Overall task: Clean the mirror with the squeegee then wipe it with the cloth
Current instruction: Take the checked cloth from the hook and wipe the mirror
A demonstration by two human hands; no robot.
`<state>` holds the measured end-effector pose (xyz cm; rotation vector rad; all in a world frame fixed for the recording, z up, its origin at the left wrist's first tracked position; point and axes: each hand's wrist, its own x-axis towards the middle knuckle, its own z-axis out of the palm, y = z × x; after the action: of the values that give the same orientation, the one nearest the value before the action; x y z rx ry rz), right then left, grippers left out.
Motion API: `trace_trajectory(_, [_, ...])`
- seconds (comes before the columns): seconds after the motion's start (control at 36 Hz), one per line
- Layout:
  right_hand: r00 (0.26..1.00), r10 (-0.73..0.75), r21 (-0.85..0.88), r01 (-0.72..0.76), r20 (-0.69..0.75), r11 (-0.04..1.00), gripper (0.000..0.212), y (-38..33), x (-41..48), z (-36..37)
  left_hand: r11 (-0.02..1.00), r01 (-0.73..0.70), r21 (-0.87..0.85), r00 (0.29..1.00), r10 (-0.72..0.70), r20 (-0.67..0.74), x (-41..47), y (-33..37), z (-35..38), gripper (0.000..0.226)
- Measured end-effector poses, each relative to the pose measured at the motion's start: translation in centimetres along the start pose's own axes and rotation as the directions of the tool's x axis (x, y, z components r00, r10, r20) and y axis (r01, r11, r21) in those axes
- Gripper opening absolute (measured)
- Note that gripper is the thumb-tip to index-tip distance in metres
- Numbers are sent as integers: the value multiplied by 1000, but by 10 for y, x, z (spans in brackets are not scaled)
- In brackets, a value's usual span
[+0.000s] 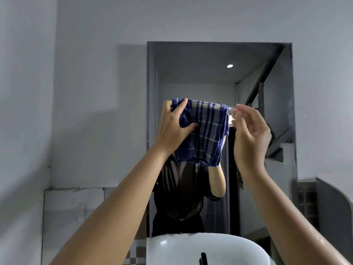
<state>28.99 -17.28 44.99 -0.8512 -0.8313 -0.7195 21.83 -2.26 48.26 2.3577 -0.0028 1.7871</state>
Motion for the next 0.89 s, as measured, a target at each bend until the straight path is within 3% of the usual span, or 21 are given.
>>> trace_trajectory(0.08, [981,118,205,-148,155,967,22,-4,-11,18,1000,0,5,1000,0,13,1,1,-2,70])
trace_trajectory(0.19, [934,164,8,-176,318,984,40,7,-11,37,1000,29,11,1000,-29,-4,3,2,-4,71])
trace_trajectory(0.36, [886,38,-153,37,462,988,50,24,-16,47,999,-11,-51,996,6,-93,-7,2,-11,52])
trace_trajectory(0.44, [861,-12,-253,162,508,954,53,29,-12,52,993,-24,116,973,50,-227,-25,-14,-10,42])
trace_trajectory(0.61, [813,-50,-563,444,580,697,60,35,15,55,950,-70,305,992,99,-81,-61,-41,8,58])
trace_trajectory(0.69, [821,-98,-610,492,562,622,66,34,36,66,930,-28,366,992,72,-108,-69,-49,10,58])
trace_trajectory(0.81, [834,-141,-616,497,533,612,69,25,63,94,905,19,425,987,51,-154,-73,-55,15,60])
trace_trajectory(0.89, [803,-192,-601,559,564,572,69,13,75,125,889,56,454,984,28,-178,-73,-52,20,59])
